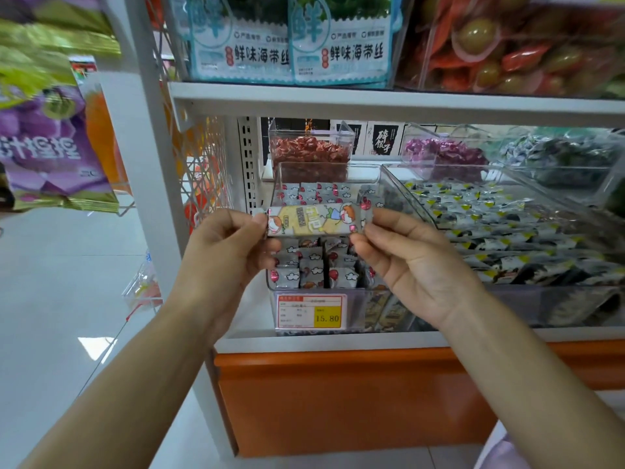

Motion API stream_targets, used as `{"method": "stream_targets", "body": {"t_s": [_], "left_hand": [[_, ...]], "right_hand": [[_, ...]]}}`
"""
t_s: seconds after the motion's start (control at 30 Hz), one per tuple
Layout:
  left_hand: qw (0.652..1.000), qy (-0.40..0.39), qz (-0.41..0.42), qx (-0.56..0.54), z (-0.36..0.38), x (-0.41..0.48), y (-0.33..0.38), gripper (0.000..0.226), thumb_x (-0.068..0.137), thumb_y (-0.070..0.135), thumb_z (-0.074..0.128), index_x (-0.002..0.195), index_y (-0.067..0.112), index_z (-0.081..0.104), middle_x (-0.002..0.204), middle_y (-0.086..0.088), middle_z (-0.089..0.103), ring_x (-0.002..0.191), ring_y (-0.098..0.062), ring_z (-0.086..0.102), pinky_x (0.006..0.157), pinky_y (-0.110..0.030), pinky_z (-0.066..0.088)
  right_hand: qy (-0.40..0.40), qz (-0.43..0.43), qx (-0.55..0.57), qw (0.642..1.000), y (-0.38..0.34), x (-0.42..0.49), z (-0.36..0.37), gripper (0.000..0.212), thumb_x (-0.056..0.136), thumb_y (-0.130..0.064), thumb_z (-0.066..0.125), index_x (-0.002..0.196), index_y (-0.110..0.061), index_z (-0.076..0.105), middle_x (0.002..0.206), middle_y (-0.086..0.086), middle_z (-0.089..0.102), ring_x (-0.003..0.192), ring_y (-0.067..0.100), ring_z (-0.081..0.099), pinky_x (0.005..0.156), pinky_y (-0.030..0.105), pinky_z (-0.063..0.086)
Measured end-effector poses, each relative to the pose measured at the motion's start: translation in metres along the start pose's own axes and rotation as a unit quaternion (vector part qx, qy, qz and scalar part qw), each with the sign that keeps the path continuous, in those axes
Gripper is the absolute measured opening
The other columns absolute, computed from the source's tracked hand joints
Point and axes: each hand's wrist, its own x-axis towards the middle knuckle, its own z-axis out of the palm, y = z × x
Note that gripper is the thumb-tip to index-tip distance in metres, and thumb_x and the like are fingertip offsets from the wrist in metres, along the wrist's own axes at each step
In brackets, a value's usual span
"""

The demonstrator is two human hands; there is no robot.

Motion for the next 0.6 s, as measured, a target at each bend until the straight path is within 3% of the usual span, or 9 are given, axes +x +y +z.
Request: {"method": "stream_targets", "body": {"t_s": [0.13,0.23,0.27,0.37,0.43,0.53,0.6], "left_hand": [[0.992,-0.029,-0.061,-0.102,0.0007,-0.0001,0.0019,0.020,0.091,0.006,0.052,0.071,0.009,0.054,0.055,0.000,0.059,0.049,-0.005,0.057,0.047,-0.012,0.048],[0.991,-0.055,-0.063,-0.108,0.0005,-0.0014,-0.0002,0.014,0.087,0.007,0.054,0.073,0.009,0.056,0.058,-0.001,0.059,0.051,-0.004,0.058,0.048,-0.012,0.048],[0.993,-0.061,-0.046,-0.088,0.0008,-0.0019,-0.0015,0.014,0.086,0.008,0.055,0.072,0.009,0.055,0.059,0.000,0.059,0.052,-0.005,0.058,0.048,-0.012,0.048],[0.997,-0.072,0.019,-0.014,0.0019,-0.0016,-0.0040,0.014,0.085,0.009,0.057,0.072,0.009,0.055,0.061,-0.001,0.061,0.057,-0.008,0.062,0.051,-0.015,0.049],[0.996,-0.086,0.032,0.016,0.0018,-0.0012,-0.0035,0.014,0.081,0.020,0.061,0.073,0.011,0.056,0.067,-0.003,0.065,0.063,-0.012,0.064,0.053,-0.018,0.050],[0.992,-0.101,0.032,0.069,0.0023,-0.0031,-0.0017,0.033,0.068,0.041,0.066,0.081,0.012,0.057,0.076,-0.004,0.068,0.070,-0.016,0.065,0.055,-0.023,0.050],[0.990,-0.096,0.041,0.094,0.0028,-0.0041,-0.0018,0.038,0.070,0.038,0.066,0.093,0.010,0.057,0.079,-0.003,0.069,0.071,-0.016,0.065,0.056,-0.025,0.050]], "right_hand": [[0.028,0.007,0.047,0.998,-0.0004,0.0015,-0.0018,0.025,0.063,0.006,0.058,0.086,-0.002,0.060,0.064,0.011,0.069,0.059,0.016,0.069,0.050,0.018,0.053],[0.057,0.002,0.026,0.998,-0.0004,0.0022,-0.0040,0.014,0.075,0.004,0.058,0.087,-0.003,0.061,0.063,0.008,0.068,0.056,0.015,0.067,0.048,0.020,0.053],[0.064,-0.005,-0.002,0.998,-0.0002,0.0017,-0.0039,0.006,0.080,-0.003,0.059,0.085,-0.005,0.062,0.063,0.007,0.068,0.054,0.015,0.066,0.047,0.021,0.053],[0.059,-0.050,-0.100,0.992,0.0000,-0.0005,-0.0043,0.013,0.072,-0.027,0.067,0.071,-0.014,0.065,0.062,0.000,0.065,0.051,0.013,0.062,0.045,0.022,0.050],[0.047,-0.090,-0.143,0.984,-0.0004,-0.0013,-0.0042,0.012,0.070,-0.024,0.068,0.065,-0.014,0.063,0.060,-0.003,0.062,0.053,0.012,0.061,0.049,0.022,0.051],[0.025,-0.130,-0.177,0.975,-0.0010,-0.0003,-0.0068,0.006,0.082,-0.006,0.063,0.078,-0.009,0.061,0.070,0.001,0.062,0.065,0.013,0.063,0.061,0.025,0.055],[0.012,-0.133,-0.224,0.965,-0.0005,0.0000,-0.0080,0.014,0.087,0.001,0.057,0.089,-0.010,0.065,0.084,0.005,0.066,0.074,0.017,0.066,0.069,0.029,0.056]]}}
